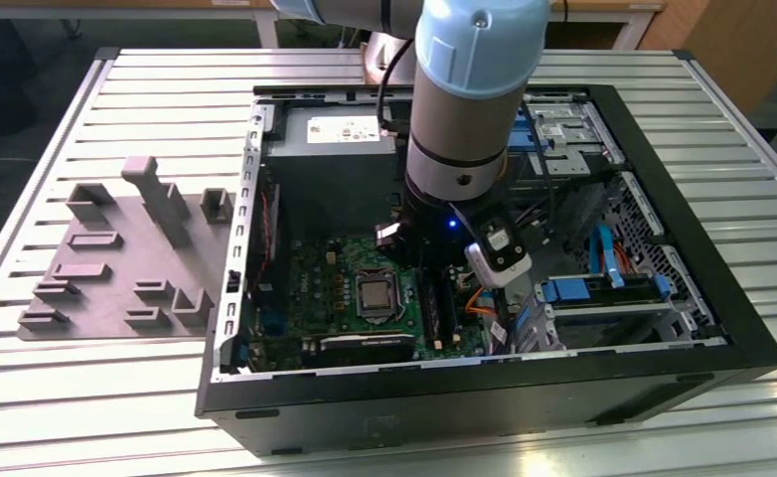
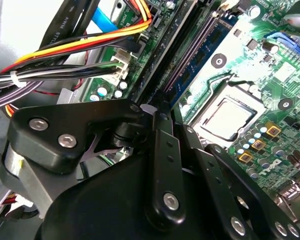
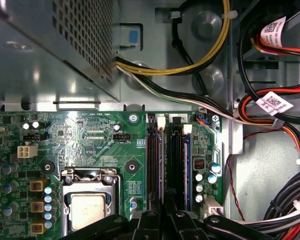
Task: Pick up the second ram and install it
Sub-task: 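Insert the second ram into the second slot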
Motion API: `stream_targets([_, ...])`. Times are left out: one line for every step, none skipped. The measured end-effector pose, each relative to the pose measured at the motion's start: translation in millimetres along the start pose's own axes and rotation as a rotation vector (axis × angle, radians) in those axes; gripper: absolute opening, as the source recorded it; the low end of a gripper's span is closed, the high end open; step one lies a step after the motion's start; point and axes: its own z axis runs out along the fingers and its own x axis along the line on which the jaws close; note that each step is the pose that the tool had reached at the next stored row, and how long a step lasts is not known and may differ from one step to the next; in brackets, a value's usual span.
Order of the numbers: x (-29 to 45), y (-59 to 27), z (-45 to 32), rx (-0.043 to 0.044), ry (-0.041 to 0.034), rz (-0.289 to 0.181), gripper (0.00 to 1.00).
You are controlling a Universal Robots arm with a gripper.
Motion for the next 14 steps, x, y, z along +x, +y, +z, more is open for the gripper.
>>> stream_targets([0.0,0.2,-0.1,0.0006,0.0,0.0,0.14])
stream_targets([0.0,0.4,0.0,0.0011,0.0001,0.0,0.14])
stream_targets([0.0,0.4,-0.1,0.0016,0.0002,0.0,0.14])
stream_targets([0.0,0.5,-0.1,0.0019,0.0003,-0.001,0.14])
stream_targets([0.0,0.5,-0.1,0.002,0.0005,-0.001,0.14])
stream_targets([0.0,0.6,-0.1,0.0022,0.0006,-0.001,0.14])
stream_targets([0.0,0.6,-0.2,0.0022,0.0008,-0.002,0.14])
stream_targets([0.0,0.6,-0.1,0.0021,0.0008,-0.002,0.14])
stream_targets([0.0,0.6,-0.1,0.0021,0.0009,-0.003,0.14])
stream_targets([0.0,0.6,-0.1,0.0021,0.001,-0.003,0.14])
stream_targets([0.0,0.6,-0.1,0.0021,0.0011,-0.004,0.14])
stream_targets([-0.1,0.6,-0.1,0.0021,0.0012,-0.005,0.14])
stream_targets([-0.2,0.6,-0.1,0.0021,0.0013,-0.006,0.14])
stream_targets([-0.2,0.6,-0.1,0.0021,0.0013,-0.007,0.14])
